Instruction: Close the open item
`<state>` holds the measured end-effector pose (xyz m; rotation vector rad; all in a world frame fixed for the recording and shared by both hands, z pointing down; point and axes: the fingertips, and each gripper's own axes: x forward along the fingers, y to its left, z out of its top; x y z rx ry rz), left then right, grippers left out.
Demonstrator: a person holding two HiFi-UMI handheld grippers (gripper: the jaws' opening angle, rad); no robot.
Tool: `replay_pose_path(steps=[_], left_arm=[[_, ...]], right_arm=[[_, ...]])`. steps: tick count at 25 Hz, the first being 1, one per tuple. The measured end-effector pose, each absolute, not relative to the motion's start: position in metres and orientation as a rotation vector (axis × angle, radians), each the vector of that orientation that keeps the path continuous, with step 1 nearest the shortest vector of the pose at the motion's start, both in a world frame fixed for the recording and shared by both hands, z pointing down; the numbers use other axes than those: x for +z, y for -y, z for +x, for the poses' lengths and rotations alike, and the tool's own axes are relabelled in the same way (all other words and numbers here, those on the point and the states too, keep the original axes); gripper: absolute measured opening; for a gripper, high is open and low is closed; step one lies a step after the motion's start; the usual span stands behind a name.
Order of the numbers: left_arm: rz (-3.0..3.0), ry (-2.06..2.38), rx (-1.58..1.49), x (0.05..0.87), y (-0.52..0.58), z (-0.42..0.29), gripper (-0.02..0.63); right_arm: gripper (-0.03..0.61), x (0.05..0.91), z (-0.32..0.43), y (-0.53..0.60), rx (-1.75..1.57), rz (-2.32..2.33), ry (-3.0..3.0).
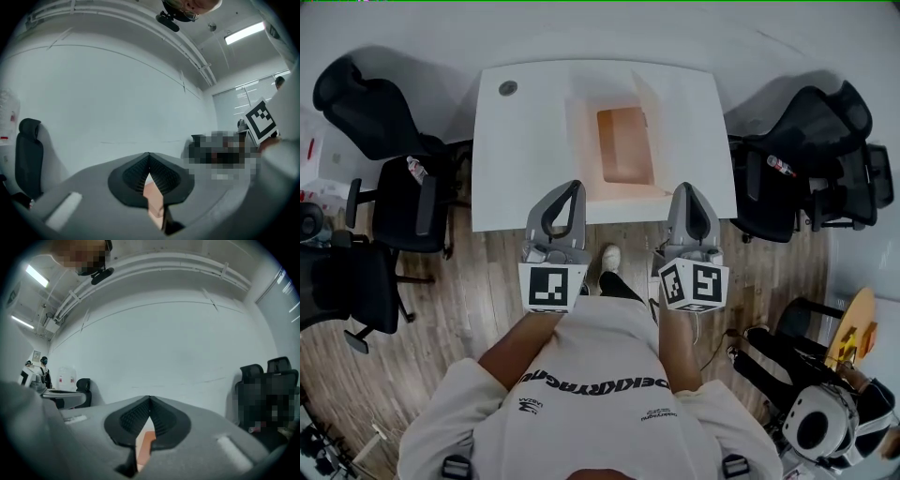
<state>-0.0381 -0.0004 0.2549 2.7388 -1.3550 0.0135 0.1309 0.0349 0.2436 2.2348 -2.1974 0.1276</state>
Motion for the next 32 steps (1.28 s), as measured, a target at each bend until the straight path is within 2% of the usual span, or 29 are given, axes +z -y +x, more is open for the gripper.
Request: replay_pose_path(steps=[10, 25, 32], left_arm=[[2.723, 1.416, 0.153, 0.299, 0.034, -0.017, -0.003], [2.564, 1.46, 0.356, 0.363, 0.078, -0.016, -0.003], [2.531, 1.466, 0.388, 0.381, 0.089, -0.014, -0.003]], right_arm=[[0.0, 0.293, 0.175, 0.006, 0.256, 2.187, 2.19], [0.002, 0.373, 0.192, 0.064, 0.548, 2.046, 2.186], [0.034, 0.401, 0.205, 0.075, 0.64, 2.01, 2.161]])
